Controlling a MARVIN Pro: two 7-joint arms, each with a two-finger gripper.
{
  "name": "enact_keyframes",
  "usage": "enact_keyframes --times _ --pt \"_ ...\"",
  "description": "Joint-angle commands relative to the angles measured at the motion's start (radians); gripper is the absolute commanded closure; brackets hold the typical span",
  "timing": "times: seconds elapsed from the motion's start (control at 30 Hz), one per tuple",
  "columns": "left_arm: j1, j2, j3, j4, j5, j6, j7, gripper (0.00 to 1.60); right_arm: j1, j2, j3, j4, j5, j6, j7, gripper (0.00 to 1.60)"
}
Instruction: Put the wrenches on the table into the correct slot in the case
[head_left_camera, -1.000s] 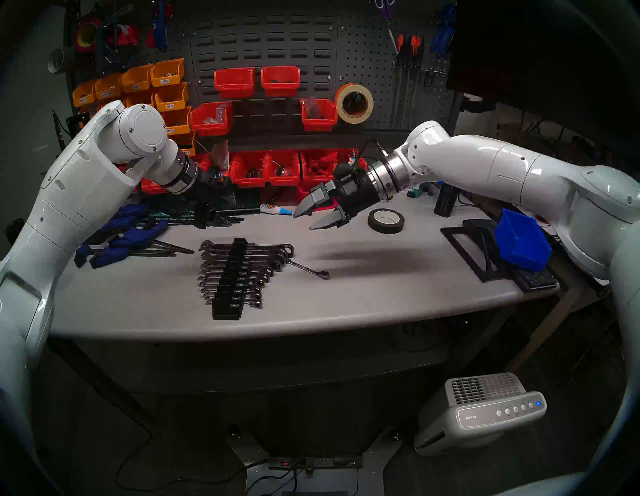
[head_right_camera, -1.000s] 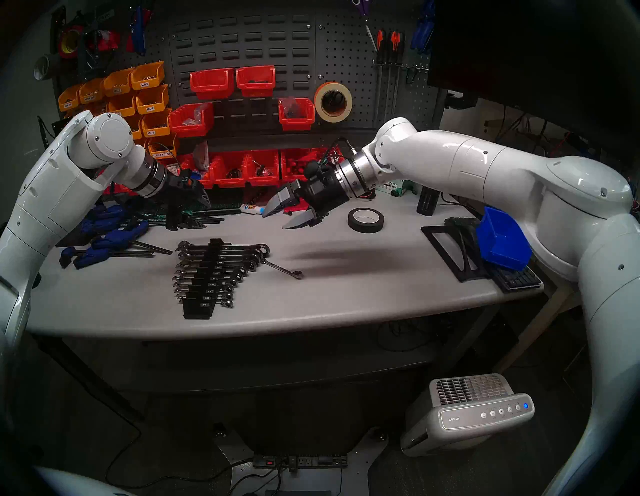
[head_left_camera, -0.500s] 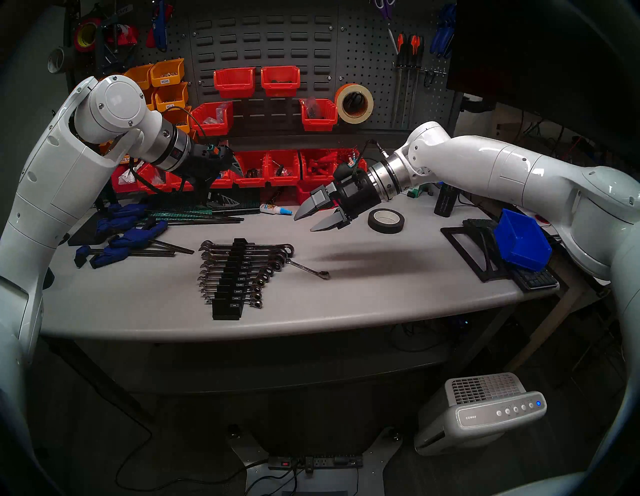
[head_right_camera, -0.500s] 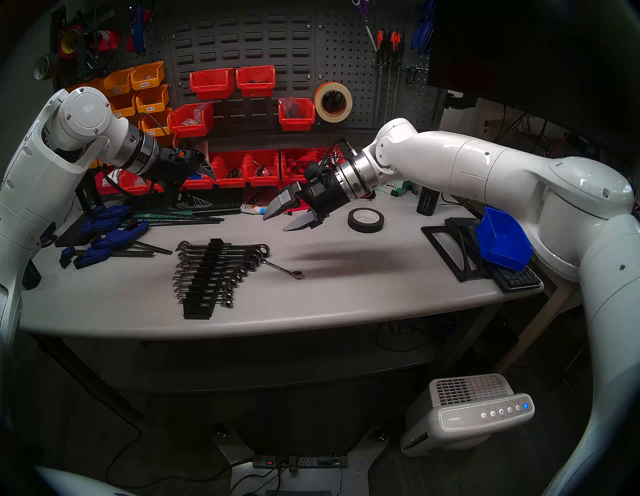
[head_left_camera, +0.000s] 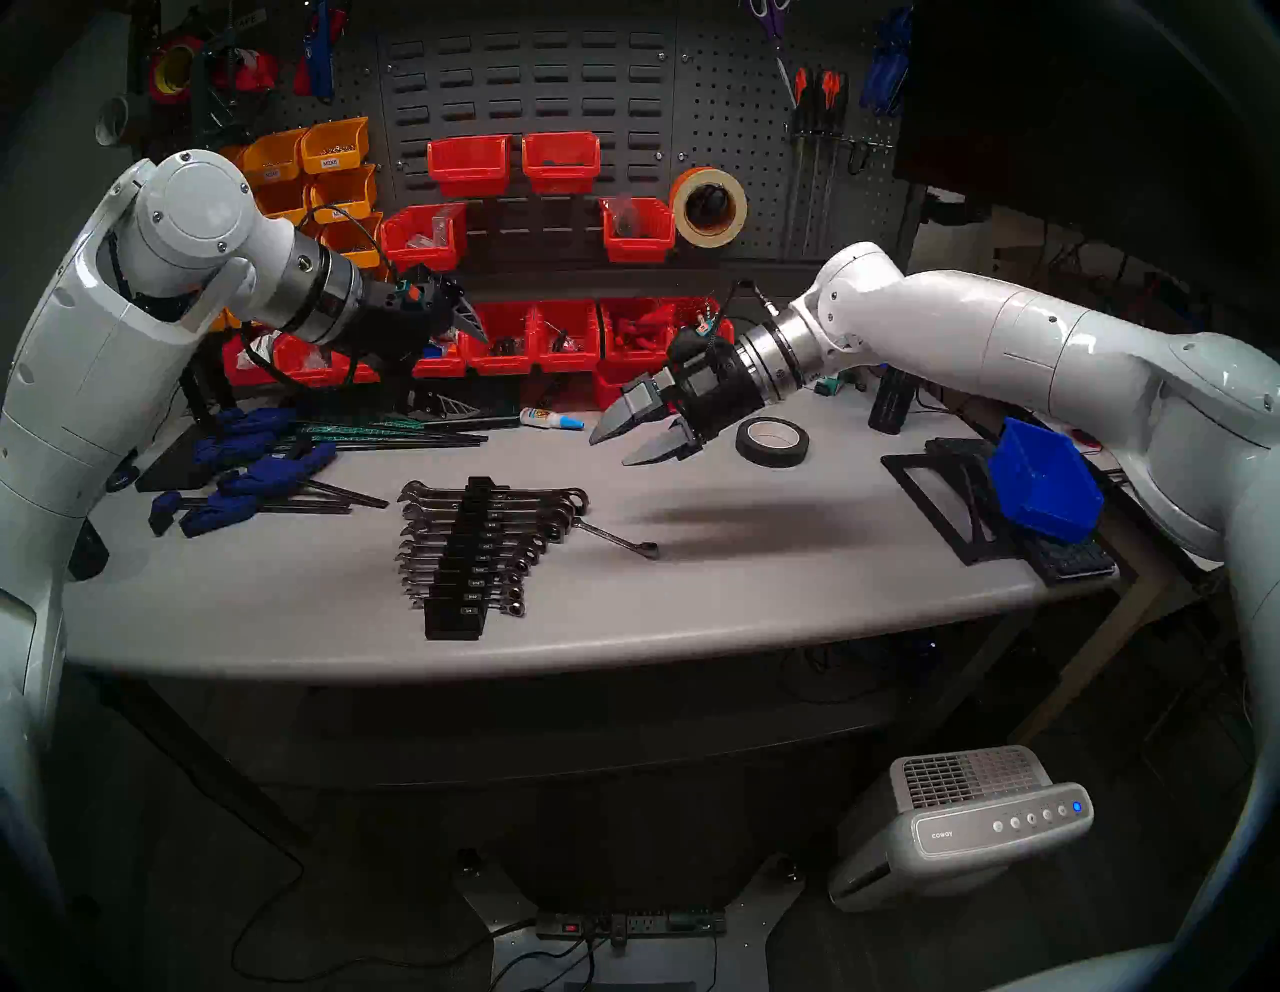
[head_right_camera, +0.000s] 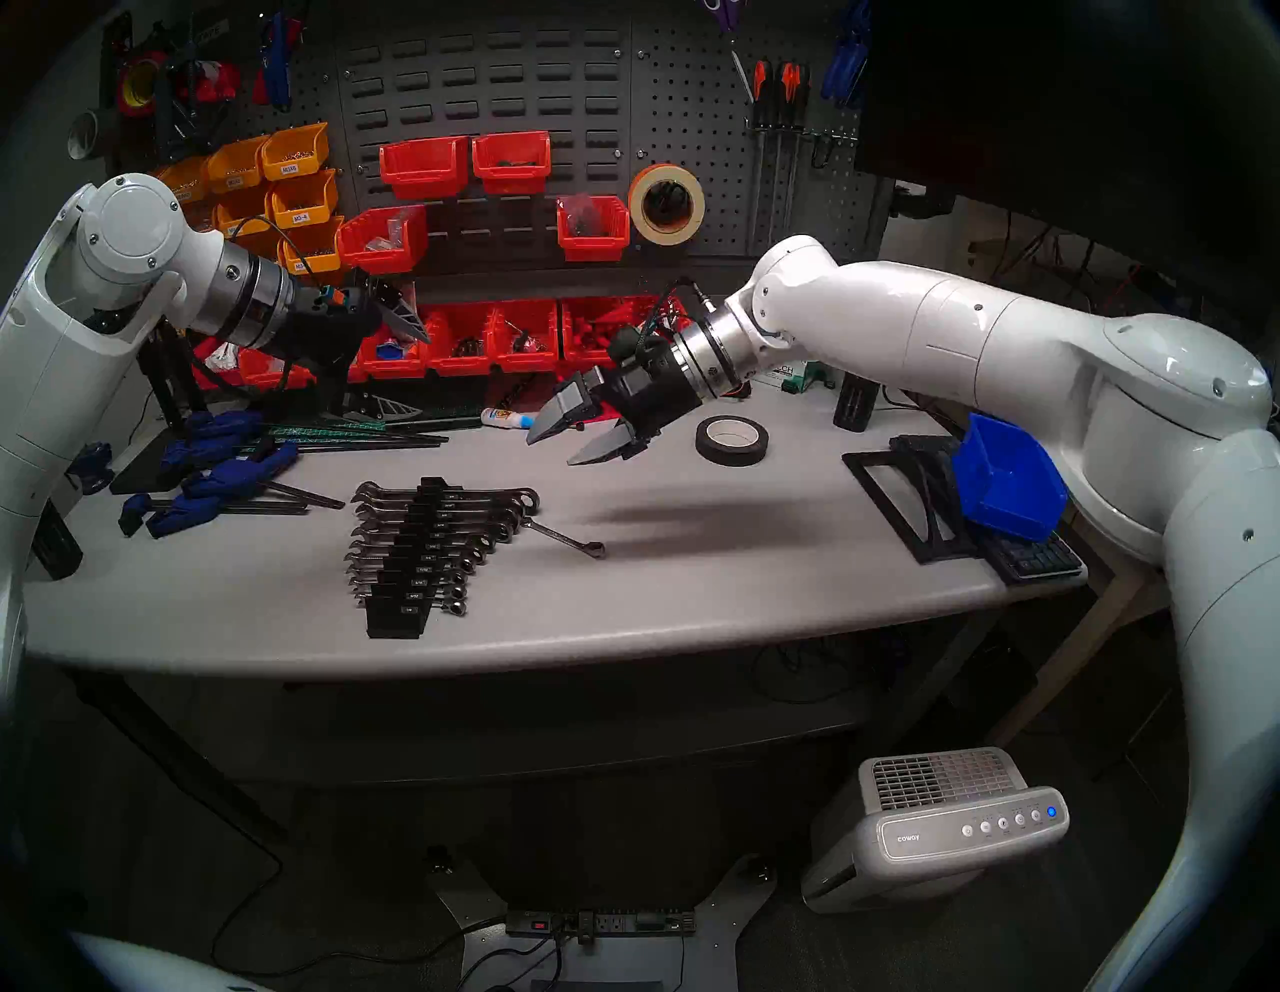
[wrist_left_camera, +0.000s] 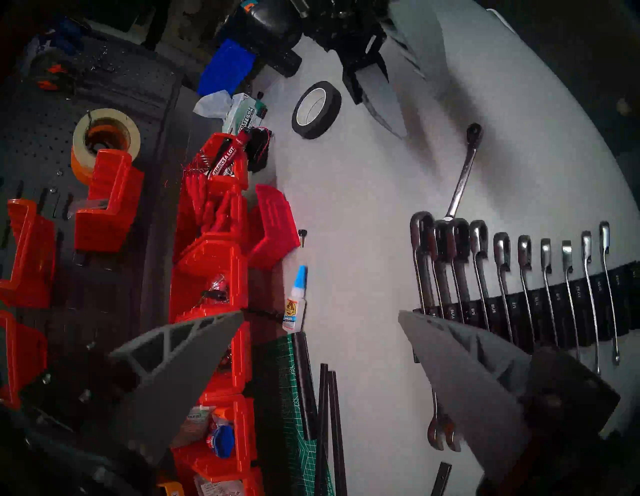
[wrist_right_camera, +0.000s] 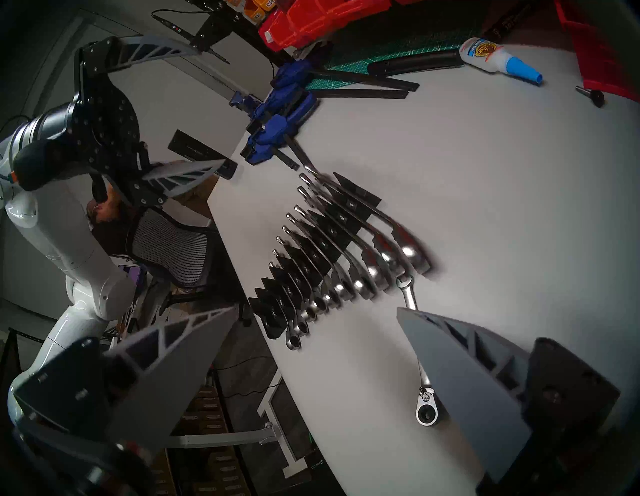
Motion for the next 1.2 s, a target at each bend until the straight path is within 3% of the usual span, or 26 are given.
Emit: enact_keyframes --times 0.0,1.17 --pt "0.019 0.031 -0.065 -0.041 -0.043 0.006 0.028 0.0 0.044 0.009 0.022 -0.003 -0.004 -0.002 0.084 0.0" --pt "0.2 0.078 -0.214 -0.143 -0.158 0.031 0.136 0.0 0.051 0.02 0.021 -0.022 -0.031 -0.002 0.097 0.0"
